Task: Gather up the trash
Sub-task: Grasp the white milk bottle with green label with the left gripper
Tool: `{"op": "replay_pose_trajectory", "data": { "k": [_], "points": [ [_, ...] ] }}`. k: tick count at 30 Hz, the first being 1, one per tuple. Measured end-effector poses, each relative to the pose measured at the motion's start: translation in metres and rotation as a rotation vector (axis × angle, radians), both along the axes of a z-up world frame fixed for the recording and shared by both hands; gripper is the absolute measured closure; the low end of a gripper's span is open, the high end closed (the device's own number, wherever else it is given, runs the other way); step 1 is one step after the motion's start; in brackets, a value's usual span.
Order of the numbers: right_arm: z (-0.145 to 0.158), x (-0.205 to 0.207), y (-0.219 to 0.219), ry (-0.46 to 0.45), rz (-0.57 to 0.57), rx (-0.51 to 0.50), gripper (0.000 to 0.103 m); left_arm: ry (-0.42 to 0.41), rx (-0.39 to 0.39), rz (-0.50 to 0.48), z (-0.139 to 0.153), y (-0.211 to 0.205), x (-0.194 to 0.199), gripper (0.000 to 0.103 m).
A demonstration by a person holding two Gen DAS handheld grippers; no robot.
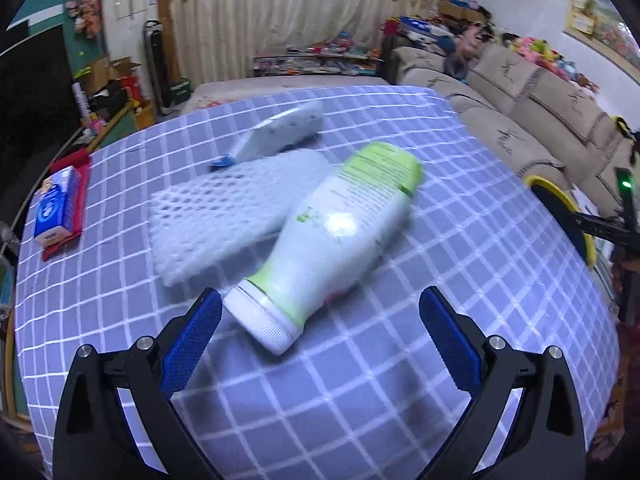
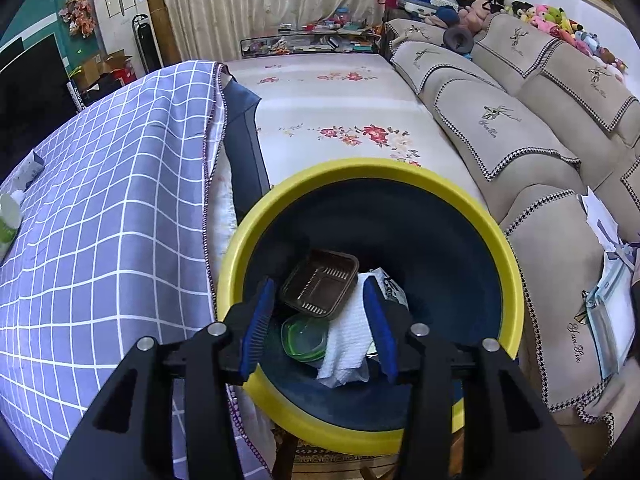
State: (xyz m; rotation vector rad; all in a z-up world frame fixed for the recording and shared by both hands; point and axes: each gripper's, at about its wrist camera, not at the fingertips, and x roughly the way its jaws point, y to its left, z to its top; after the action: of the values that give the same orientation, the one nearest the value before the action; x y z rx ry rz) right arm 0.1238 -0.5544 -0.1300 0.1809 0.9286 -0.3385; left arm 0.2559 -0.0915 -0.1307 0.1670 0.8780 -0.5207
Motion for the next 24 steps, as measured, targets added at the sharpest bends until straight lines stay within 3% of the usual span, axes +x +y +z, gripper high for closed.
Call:
{"op": "replay_pose_trajectory", "data": {
  "k": [5, 8, 12, 18, 24],
  "points": [
    [0.0, 0.0, 0.001, -0.005, 0.006, 0.007, 0.057, 0.018, -0.014, -0.098, 0.005, -0.023, -0.026, 0.006],
    [0.001, -0.001, 0.002, -0.008, 0.009, 0.011, 0.057, -0.02, 0.025, -0.058, 0.007, -0.033, -0.022, 0.006],
    [0.002, -0.003, 0.001, -0.012, 0.008, 0.012, 0.057, 0.014, 0.024, 0.026, 0.008, -0.039, 0.005, 0.006],
    [-0.002, -0.005, -0.006, -0.007, -0.004, 0.02, 0.056, 0.02, 0.083, 0.034, 0.008, -0.063, 0.025, 0.006],
    [-0.006, -0.007, -0.008, -0.006, -0.004, 0.031, 0.055, 0.062, 0.135, 0.062, 0.0, -0.089, 0.046, 0.017]
  ]
}}
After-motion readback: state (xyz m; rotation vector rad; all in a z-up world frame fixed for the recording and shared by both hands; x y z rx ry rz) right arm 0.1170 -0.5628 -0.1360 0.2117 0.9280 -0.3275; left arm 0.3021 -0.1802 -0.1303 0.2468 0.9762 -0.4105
